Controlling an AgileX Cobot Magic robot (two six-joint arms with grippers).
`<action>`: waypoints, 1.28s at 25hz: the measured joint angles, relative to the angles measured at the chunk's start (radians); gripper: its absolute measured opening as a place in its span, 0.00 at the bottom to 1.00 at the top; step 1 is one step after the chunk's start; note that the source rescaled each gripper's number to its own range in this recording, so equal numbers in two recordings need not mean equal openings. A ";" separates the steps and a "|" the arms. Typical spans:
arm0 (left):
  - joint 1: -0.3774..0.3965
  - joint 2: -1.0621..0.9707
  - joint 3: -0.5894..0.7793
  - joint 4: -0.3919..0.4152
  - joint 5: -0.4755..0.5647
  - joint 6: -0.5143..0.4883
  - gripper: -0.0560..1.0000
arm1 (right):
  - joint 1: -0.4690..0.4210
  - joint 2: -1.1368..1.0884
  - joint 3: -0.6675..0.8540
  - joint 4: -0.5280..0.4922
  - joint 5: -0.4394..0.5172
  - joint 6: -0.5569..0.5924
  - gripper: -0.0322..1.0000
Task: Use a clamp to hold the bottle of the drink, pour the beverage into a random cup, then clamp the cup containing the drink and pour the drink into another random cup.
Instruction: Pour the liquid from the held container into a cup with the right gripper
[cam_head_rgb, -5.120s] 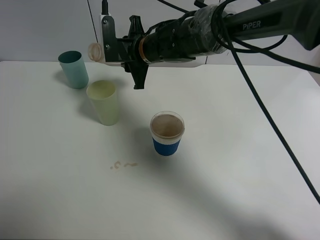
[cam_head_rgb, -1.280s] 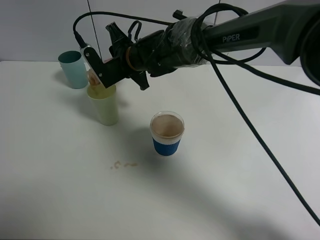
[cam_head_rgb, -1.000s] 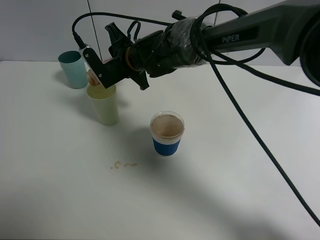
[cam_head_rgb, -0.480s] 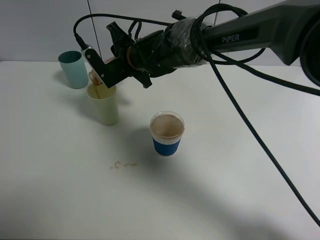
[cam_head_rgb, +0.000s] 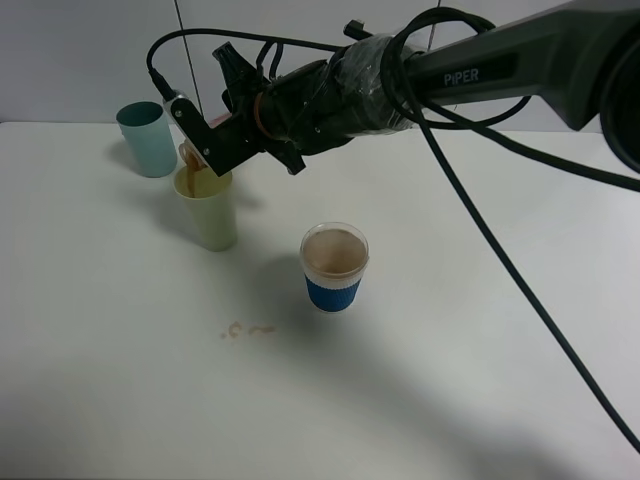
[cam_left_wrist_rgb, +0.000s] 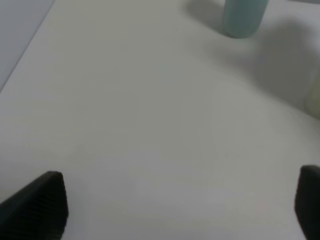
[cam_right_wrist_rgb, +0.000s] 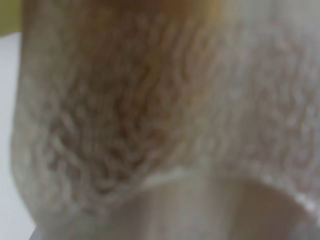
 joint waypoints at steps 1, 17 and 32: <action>0.000 0.000 0.000 0.000 0.000 0.000 0.76 | 0.000 0.000 0.000 0.000 0.004 0.000 0.03; 0.000 0.000 0.000 0.000 0.000 0.000 0.76 | 0.001 0.000 -0.002 -0.002 0.043 0.000 0.03; 0.000 0.000 0.000 0.000 0.000 0.000 0.76 | 0.012 0.000 -0.002 -0.026 0.063 0.000 0.03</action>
